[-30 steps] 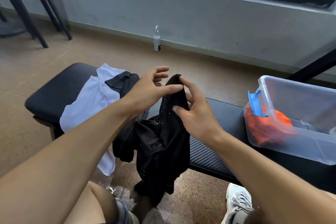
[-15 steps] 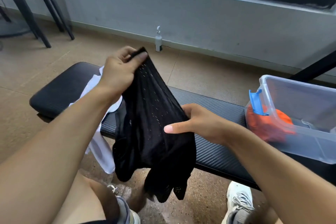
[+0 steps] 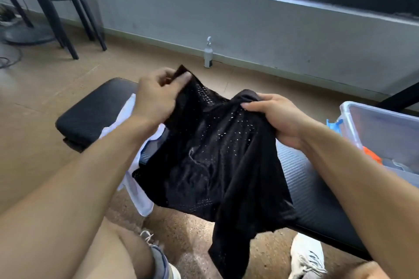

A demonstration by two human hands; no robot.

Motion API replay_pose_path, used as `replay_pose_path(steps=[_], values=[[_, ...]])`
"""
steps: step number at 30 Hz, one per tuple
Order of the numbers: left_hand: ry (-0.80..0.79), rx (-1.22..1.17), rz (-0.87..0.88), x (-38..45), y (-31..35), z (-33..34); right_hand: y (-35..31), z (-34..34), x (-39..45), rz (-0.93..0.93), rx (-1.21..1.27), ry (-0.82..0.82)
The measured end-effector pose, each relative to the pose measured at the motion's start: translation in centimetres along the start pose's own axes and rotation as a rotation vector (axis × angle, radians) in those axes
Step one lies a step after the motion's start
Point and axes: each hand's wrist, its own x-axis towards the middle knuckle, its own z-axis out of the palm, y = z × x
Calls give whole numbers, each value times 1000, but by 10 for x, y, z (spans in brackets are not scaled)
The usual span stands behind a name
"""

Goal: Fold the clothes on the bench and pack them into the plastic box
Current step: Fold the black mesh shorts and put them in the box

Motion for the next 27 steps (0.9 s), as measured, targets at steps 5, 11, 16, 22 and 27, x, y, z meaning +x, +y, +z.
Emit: replay_pose_path(steps=[5,11,16,22,27], values=[[-213,10,-124,-28,-5,37,-3,17,15,-33,-146,-152],[-231,11,-270,-20,-10,36,0,15,23,-60,-270,-202],[-102,150,-192,-1,-19,35,7,14,18,-34,-234,-112],[179,358,-73,26,-35,12,47,-14,-7,171,-612,-144],[161,400,-165,41,-58,5,38,-24,-17,193,-371,-91]])
